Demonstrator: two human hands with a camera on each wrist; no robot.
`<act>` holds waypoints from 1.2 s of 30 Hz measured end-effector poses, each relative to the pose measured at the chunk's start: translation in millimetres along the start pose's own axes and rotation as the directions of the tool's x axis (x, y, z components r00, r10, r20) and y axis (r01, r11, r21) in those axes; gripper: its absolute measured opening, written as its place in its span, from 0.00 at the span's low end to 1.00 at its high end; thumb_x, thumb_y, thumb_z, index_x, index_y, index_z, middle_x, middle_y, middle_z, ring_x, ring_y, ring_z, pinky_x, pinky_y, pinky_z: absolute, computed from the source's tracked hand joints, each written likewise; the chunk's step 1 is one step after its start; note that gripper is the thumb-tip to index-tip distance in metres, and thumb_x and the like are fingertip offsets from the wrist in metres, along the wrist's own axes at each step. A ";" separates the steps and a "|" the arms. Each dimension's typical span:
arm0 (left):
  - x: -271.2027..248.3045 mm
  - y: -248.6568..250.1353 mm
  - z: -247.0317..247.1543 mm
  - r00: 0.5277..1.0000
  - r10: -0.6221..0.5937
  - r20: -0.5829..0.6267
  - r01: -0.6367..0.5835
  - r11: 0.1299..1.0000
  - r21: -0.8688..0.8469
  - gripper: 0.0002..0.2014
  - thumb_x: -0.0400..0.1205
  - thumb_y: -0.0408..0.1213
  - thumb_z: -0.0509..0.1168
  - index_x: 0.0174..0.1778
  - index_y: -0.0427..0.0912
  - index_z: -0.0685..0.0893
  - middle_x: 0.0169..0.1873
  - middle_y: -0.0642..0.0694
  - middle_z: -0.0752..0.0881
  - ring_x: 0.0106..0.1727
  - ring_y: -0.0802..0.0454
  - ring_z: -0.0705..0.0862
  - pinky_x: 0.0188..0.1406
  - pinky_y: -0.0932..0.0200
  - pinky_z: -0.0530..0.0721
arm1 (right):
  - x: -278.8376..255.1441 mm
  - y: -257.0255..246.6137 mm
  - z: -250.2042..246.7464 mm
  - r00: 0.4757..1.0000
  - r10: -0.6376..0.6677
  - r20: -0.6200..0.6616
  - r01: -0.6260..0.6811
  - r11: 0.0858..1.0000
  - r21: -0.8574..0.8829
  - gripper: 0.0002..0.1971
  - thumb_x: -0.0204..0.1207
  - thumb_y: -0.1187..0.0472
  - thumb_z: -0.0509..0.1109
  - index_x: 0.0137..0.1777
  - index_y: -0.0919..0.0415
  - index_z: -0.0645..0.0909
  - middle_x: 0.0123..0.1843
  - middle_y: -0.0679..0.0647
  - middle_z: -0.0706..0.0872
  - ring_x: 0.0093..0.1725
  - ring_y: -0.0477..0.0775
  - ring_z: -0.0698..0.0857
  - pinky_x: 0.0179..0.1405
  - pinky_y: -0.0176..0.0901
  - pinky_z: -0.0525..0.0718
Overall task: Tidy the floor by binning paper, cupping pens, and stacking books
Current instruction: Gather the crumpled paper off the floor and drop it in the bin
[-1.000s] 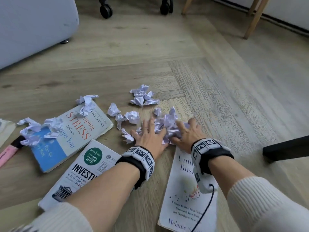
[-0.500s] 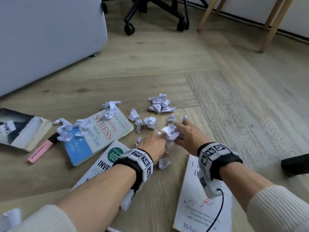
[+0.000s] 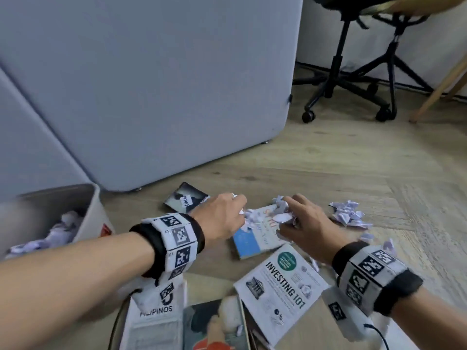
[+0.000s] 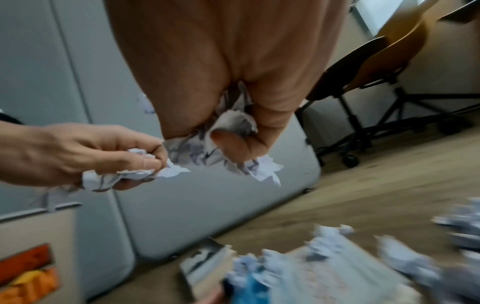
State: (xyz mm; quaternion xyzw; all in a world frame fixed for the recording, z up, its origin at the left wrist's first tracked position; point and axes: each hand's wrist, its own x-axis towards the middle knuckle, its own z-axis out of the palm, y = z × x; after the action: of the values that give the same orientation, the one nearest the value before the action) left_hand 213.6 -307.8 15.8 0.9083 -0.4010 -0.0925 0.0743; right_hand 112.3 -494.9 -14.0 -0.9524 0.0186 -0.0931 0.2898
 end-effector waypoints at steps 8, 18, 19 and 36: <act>-153.3 -123.8 -102.5 0.744 -0.493 -0.451 0.450 0.869 -0.207 0.09 0.86 0.38 0.56 0.44 0.38 0.75 0.34 0.42 0.79 0.38 0.39 0.73 0.36 0.52 0.63 | 80.8 -192.9 42.5 0.959 -0.283 0.008 0.268 0.915 0.302 0.06 0.69 0.62 0.71 0.42 0.58 0.77 0.40 0.54 0.81 0.39 0.55 0.80 0.40 0.39 0.77; -219.9 -208.6 -86.7 0.394 -0.900 -0.187 0.664 0.420 -0.619 0.27 0.89 0.52 0.40 0.73 0.38 0.72 0.70 0.32 0.76 0.70 0.36 0.75 0.70 0.46 0.71 | 125.0 -342.2 159.2 0.861 -0.149 0.487 -0.129 0.861 0.491 0.30 0.79 0.42 0.62 0.78 0.56 0.68 0.76 0.56 0.74 0.74 0.58 0.74 0.75 0.53 0.70; -222.7 -205.2 -89.6 0.443 -0.885 -0.146 0.654 0.430 -0.622 0.26 0.90 0.49 0.38 0.78 0.40 0.68 0.75 0.34 0.72 0.75 0.37 0.71 0.74 0.47 0.66 | 125.0 -343.3 161.8 0.829 -0.152 0.538 -0.195 0.823 0.533 0.30 0.81 0.43 0.59 0.80 0.54 0.65 0.80 0.53 0.69 0.78 0.56 0.70 0.78 0.53 0.66; -91.6 -118.1 -53.9 0.788 -0.440 -0.430 0.323 0.891 -0.319 0.08 0.84 0.45 0.60 0.43 0.46 0.77 0.41 0.46 0.85 0.43 0.45 0.81 0.43 0.54 0.77 | 96.3 -106.8 81.3 0.998 0.022 -0.059 -0.017 0.995 0.095 0.09 0.72 0.68 0.69 0.41 0.54 0.87 0.44 0.53 0.86 0.40 0.54 0.85 0.46 0.45 0.82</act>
State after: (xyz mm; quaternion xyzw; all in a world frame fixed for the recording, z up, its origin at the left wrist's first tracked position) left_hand 249.7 -157.7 53.4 0.9489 -0.1624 0.0828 0.2574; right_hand 220.2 -370.1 -4.8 -0.9342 0.0321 -0.1194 0.3348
